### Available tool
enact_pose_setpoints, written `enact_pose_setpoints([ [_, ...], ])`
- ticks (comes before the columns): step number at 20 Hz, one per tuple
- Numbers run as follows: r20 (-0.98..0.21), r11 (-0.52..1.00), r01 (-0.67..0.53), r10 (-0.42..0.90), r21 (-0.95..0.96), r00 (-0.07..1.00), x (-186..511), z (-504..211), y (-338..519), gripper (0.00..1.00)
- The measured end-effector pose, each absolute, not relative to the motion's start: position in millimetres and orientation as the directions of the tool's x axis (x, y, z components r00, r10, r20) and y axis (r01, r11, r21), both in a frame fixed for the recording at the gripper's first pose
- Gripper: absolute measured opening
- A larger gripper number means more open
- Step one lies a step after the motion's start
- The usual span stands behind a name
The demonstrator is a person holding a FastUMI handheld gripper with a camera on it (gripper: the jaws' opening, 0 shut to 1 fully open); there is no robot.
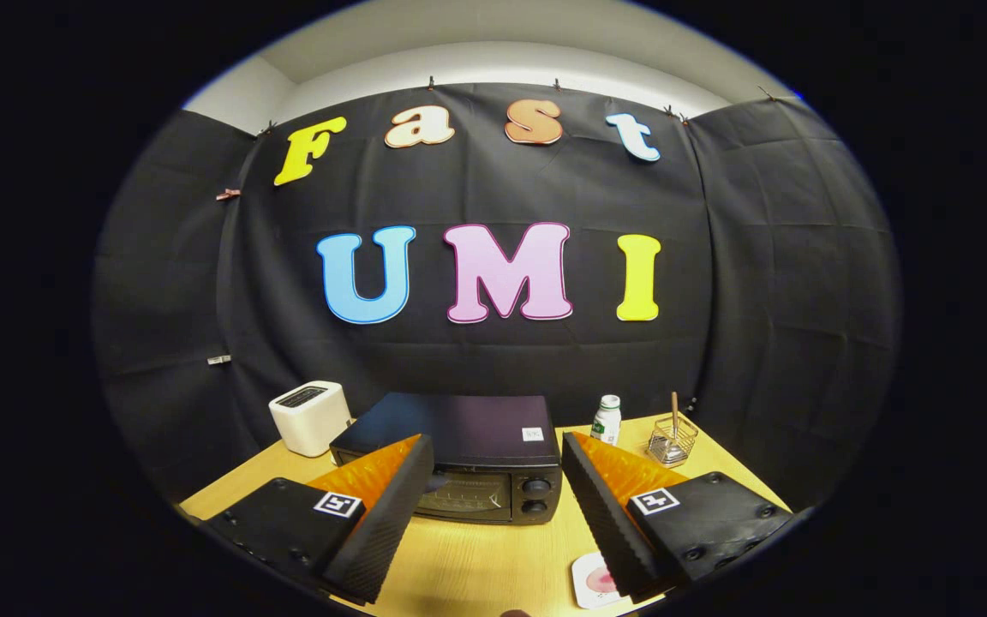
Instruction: Open the toaster oven, put the food inside, and close the toaster oven door.
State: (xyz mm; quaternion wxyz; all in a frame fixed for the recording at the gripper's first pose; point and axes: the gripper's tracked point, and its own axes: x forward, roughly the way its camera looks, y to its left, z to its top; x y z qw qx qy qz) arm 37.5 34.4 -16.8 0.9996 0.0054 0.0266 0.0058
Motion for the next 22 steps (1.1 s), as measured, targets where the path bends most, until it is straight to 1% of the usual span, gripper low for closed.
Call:
enact_pose_setpoints([
  [3,-0.093,1.0,0.012,-0.01,0.025,0.996,52,-28,43,0.98],
  [6,-0.106,1.0,0.013,-0.011,0.02,0.994,69,-37,61,0.98],
  [10,-0.175,1.0,0.023,-0.021,0.006,0.984,96,-62,84,0.99],
  [13,-0.199,1.0,0.014,-0.01,0.016,0.98,122,-75,106,0.99],
  [18,-0.265,0.999,0.029,-0.022,0.021,0.964,153,-117,129,0.99],
  [22,-0.346,0.999,0.03,-0.013,0.042,0.938,164,-155,136,0.99],
])
